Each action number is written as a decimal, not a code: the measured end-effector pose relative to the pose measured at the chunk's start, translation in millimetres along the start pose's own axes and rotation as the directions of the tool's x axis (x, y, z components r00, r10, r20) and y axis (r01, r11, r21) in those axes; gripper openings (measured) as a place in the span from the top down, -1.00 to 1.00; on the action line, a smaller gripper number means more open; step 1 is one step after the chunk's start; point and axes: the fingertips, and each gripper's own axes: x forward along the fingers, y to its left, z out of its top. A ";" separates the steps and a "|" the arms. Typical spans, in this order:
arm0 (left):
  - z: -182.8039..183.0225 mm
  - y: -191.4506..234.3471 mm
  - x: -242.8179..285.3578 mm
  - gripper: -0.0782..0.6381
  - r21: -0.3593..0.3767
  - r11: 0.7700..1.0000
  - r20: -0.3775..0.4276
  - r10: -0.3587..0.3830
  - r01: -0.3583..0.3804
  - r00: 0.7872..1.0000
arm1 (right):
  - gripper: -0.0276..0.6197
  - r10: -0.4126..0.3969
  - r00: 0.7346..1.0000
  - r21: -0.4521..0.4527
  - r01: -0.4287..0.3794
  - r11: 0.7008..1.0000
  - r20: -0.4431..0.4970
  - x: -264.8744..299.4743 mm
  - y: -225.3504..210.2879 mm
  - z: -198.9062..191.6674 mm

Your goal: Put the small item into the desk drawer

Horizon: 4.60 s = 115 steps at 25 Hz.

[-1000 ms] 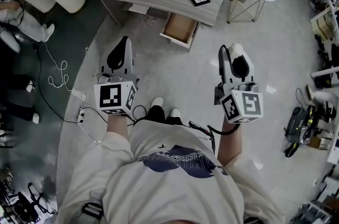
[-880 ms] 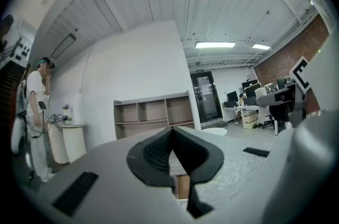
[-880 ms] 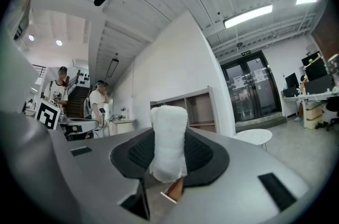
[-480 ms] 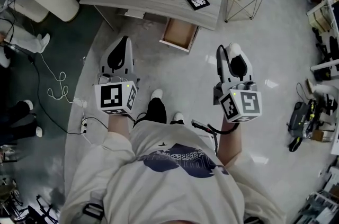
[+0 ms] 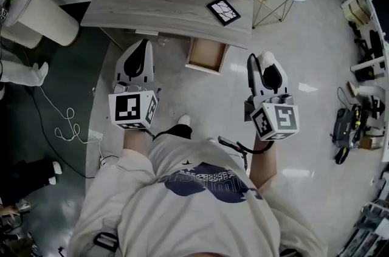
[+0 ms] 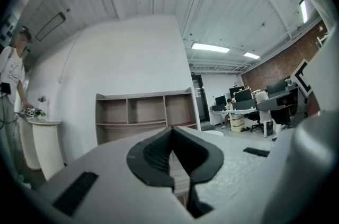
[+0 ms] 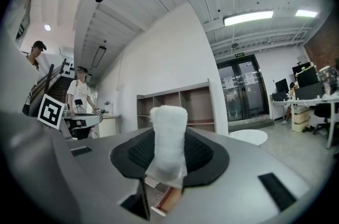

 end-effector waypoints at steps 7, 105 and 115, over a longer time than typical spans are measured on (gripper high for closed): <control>-10.5 35.4 38.9 0.76 -0.020 0.997 0.001 -0.068 0.068 0.998 | 0.50 -0.060 0.998 -0.018 0.060 0.998 -0.019 39.0 10.5 -3.5; -270.3 58.0 175.3 0.75 -0.178 0.950 -0.337 -0.304 0.256 0.891 | 0.49 -0.061 0.194 -0.190 -0.764 0.616 -0.979 224.0 -5.8 -585.5; -271.8 54.4 173.1 0.75 -0.175 0.953 -0.345 -0.293 0.246 0.892 | 0.36 0.013 0.159 -0.116 -0.770 0.628 -0.987 218.9 -1.2 -584.1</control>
